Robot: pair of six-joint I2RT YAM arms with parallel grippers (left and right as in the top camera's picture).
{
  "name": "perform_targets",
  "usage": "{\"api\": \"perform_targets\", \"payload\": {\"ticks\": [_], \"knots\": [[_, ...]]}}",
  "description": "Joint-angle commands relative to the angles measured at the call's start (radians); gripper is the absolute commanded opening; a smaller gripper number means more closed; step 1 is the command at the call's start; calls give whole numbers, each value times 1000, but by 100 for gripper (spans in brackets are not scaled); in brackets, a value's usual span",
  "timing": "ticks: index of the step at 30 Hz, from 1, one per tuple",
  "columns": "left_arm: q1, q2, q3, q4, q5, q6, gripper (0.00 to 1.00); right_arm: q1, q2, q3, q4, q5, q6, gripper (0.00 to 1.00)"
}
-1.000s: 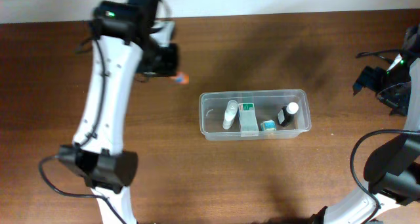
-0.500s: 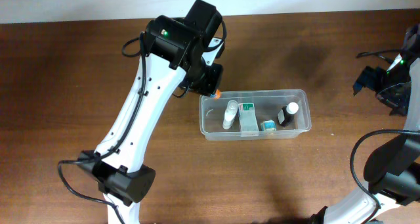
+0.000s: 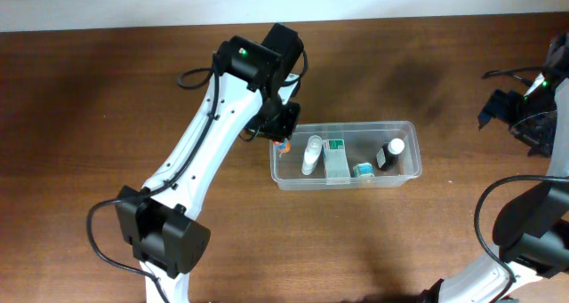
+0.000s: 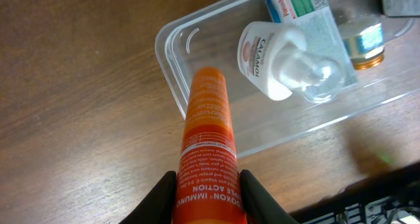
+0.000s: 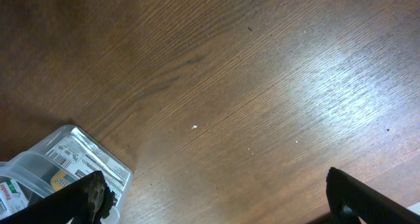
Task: Pack container
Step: 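Carry the orange tube into the container's left end and release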
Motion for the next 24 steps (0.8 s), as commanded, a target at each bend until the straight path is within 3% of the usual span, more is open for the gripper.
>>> {"api": "perform_targets", "payload": {"ticks": [1, 24], "knots": [[2, -4, -40, 20, 0, -12, 28, -2, -2, 0, 1, 1, 2, 98], [3, 5, -138, 189, 0, -12, 39, -2, -2, 0, 1, 1, 2, 98]]}}
